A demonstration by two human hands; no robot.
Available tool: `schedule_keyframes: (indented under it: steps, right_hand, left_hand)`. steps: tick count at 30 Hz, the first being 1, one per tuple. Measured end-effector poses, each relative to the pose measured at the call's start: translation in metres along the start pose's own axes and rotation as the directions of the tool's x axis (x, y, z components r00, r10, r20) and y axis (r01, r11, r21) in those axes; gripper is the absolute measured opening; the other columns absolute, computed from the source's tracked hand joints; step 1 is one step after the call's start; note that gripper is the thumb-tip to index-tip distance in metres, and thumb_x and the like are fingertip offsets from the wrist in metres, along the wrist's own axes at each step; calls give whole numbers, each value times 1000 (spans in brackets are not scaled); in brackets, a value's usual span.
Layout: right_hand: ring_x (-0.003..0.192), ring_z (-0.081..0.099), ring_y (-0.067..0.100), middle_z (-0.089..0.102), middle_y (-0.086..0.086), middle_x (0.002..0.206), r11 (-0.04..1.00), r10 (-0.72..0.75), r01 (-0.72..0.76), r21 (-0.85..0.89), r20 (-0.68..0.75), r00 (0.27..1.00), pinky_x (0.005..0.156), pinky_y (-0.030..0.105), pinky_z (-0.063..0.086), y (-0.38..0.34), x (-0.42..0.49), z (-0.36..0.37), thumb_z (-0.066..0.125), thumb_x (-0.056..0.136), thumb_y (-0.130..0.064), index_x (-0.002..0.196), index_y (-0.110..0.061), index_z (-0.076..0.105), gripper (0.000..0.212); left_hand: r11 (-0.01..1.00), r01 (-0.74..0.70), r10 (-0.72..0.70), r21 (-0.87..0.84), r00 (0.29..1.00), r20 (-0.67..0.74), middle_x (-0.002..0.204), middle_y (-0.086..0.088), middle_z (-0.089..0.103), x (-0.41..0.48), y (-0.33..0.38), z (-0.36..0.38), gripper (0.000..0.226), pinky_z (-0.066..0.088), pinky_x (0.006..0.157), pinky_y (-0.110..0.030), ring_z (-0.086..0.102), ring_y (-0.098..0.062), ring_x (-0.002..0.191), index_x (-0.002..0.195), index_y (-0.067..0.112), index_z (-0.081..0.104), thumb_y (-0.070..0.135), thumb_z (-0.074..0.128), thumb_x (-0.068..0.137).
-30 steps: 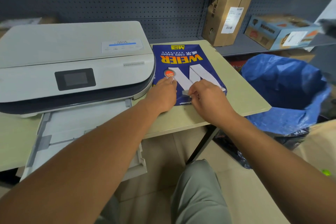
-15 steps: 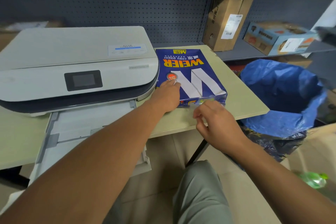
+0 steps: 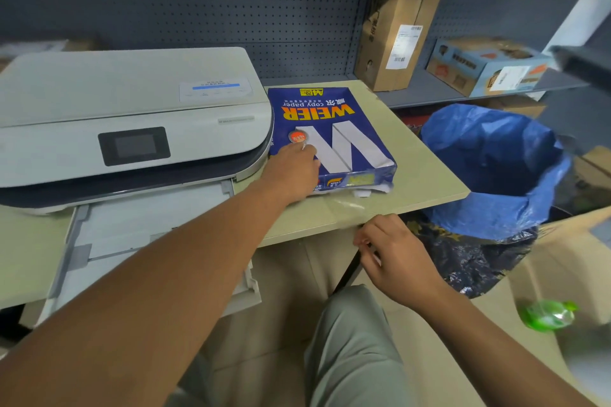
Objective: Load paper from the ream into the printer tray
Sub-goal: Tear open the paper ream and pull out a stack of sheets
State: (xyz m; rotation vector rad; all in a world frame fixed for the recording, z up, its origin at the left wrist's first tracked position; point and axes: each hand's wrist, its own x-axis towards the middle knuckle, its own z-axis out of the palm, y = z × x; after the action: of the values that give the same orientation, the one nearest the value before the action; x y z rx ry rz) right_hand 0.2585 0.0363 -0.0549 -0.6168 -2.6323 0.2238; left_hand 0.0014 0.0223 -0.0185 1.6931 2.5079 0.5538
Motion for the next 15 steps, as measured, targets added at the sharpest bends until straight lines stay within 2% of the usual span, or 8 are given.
schedule_keyframes:
  steps: [3, 6, 11, 15]
  right_hand:
    - [88, 49, 14, 60, -7, 91, 999, 3, -2, 48, -17, 1000, 72, 23, 44, 3, 0, -2, 61, 87, -16, 91, -20, 66, 7]
    - [87, 50, 12, 61, -6, 90, 994, 37, -28, 103, -91, 995, 75, 23, 41, 4, 9, -9, 55, 89, -21, 91, -19, 65, 11]
    - [89, 53, 12, 62, -2, 95, 977, 122, -75, 200, -230, 966, 76, 18, 37, 4, 38, -18, 50, 90, -28, 96, -14, 67, 22]
    - [106, 60, 16, 65, 2, 109, 969, 176, -142, 204, -159, 972, 79, 12, 39, 7, 63, -16, 57, 96, -27, 107, -15, 64, 17]
  left_hand:
    - [994, -102, 106, 49, 991, -81, 137, -7, 58, -13, -2, 6, 44, 45, 103, -45, 51, -29, 125, 133, 19, 56, 44, 46, 99]
    - [972, -194, 207, 135, 973, -98, 144, -5, 53, -22, -5, 5, 51, 39, 112, -47, 44, -28, 134, 137, 21, 51, 47, 55, 94]
    - [967, -200, 216, 157, 972, -92, 146, -4, 51, -32, -4, 2, 56, 40, 112, -48, 42, -27, 135, 137, 24, 50, 44, 67, 87]
    - [961, -209, 227, 181, 970, -90, 144, -3, 51, -36, -6, -2, 61, 43, 107, -43, 44, -24, 133, 137, 26, 50, 48, 70, 83]
